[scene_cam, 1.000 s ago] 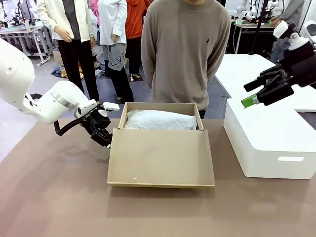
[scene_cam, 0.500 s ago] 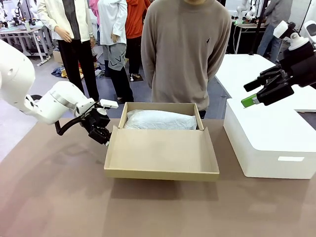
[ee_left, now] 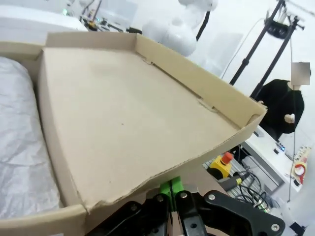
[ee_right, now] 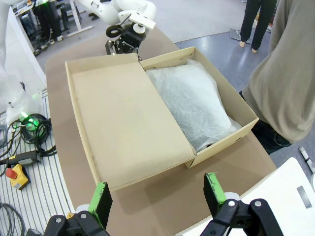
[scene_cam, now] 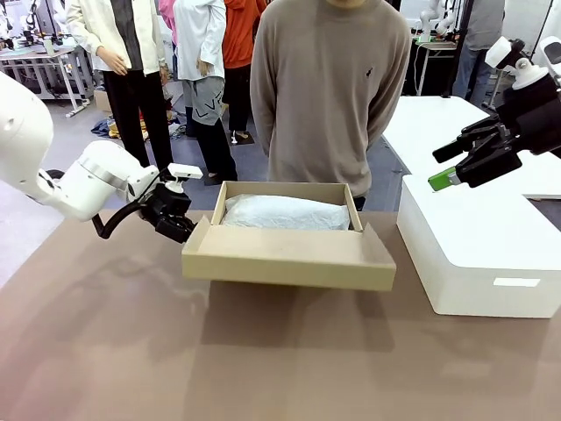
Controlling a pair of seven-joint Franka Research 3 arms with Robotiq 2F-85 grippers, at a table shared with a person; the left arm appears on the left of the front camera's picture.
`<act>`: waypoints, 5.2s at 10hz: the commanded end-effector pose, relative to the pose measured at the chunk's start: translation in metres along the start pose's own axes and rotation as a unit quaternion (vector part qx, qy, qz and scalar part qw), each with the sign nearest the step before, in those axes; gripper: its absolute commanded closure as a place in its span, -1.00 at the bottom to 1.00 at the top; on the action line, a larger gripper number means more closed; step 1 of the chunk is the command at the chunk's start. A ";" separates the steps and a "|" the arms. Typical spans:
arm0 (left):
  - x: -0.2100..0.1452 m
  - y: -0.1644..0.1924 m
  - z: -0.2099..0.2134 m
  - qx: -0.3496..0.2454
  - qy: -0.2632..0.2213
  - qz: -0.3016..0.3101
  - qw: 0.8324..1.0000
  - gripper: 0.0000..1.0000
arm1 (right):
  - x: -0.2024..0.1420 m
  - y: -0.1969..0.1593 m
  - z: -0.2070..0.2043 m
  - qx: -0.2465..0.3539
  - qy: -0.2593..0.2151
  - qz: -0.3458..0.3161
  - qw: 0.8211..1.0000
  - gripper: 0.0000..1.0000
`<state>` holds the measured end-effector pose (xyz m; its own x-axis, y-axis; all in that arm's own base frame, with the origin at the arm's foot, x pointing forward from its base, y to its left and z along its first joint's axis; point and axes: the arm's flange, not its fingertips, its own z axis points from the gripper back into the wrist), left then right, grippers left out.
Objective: Pack the shoes into the box.
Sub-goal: Close the Shoes Box, then press down on the lid of the Shoes Box.
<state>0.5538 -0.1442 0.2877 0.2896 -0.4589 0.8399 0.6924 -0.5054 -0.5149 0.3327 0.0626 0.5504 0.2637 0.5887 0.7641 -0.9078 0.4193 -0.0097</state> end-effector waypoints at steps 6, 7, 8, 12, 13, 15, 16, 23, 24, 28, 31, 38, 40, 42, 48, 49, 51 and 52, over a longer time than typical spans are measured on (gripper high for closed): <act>0.017 -0.052 -0.001 0.135 -0.116 -0.060 0.982 1.00 | 0.002 -0.004 -0.001 0.007 -0.019 0.010 1.000 -1.00; 0.024 -0.057 0.002 0.164 -0.114 -0.072 0.977 1.00 | 0.002 -0.004 -0.001 0.007 -0.019 0.010 1.000 -1.00; 0.031 -0.061 0.005 0.182 -0.113 -0.079 0.974 1.00 | 0.002 -0.004 -0.001 0.007 -0.019 0.010 1.000 -1.00; 0.063 -0.085 0.018 0.296 -0.054 -0.057 0.952 1.00 | 0.002 -0.004 -0.001 0.007 -0.019 0.010 1.000 -1.00; 0.068 -0.087 0.025 0.331 -0.045 -0.046 0.941 1.00 | 0.002 -0.004 -0.001 0.007 -0.019 0.010 1.000 -1.00; 0.071 -0.087 0.037 0.349 -0.017 -0.030 0.937 1.00 | 0.002 -0.004 -0.001 0.007 -0.019 0.010 1.000 -1.00; 0.073 -0.084 0.037 0.326 -0.047 -0.062 0.942 1.00 | 0.002 -0.004 -0.001 0.007 -0.019 0.010 1.000 -1.00; 0.073 -0.084 0.037 0.326 -0.047 -0.062 0.942 1.00 | 0.002 -0.004 -0.001 0.007 -0.019 0.010 1.000 -1.00; 0.073 -0.084 0.037 0.326 -0.047 -0.062 0.942 1.00 | 0.002 -0.004 -0.001 0.007 -0.019 0.010 1.000 -1.00; 0.073 -0.084 0.037 0.326 -0.047 -0.062 0.942 1.00 | 0.002 -0.004 -0.001 0.007 -0.019 0.010 1.000 -1.00; 0.105 -0.126 0.025 0.389 0.047 -0.042 0.919 1.00 | 0.032 -0.013 -0.009 -0.005 0.055 -0.013 0.998 -1.00; 0.139 -0.215 -0.013 0.466 0.136 0.109 0.868 -1.00 | 0.119 -0.069 -0.092 -0.015 0.160 -0.022 0.987 0.60; 0.140 -0.232 -0.025 0.474 0.143 0.150 0.856 -1.00 | 0.133 -0.082 -0.123 -0.019 0.174 -0.021 0.984 1.00; 0.140 -0.240 -0.033 0.481 0.146 0.175 0.847 -1.00 | 0.143 -0.092 -0.151 -0.043 0.182 -0.023 0.982 1.00; 0.137 -0.241 -0.032 0.508 0.143 0.208 0.824 -1.00 | 0.141 -0.100 -0.177 -0.050 0.186 -0.021 0.981 1.00; 0.137 -0.241 -0.032 0.508 0.143 0.208 0.824 -1.00 | 0.141 -0.100 -0.177 -0.050 0.186 -0.021 0.981 1.00; 0.137 -0.241 -0.032 0.508 0.143 0.208 0.824 -1.00 | 0.141 -0.100 -0.177 -0.050 0.186 -0.021 0.981 1.00; 0.137 -0.241 -0.032 0.508 0.143 0.208 0.824 -1.00 | 0.142 -0.101 -0.180 -0.053 0.188 -0.022 0.981 1.00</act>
<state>0.4062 -0.1121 0.5198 0.5783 -0.6552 0.4861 0.8063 0.5496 -0.2186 0.5203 0.2285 0.5431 0.4216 0.7732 0.4737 -0.8591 0.5078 -0.0643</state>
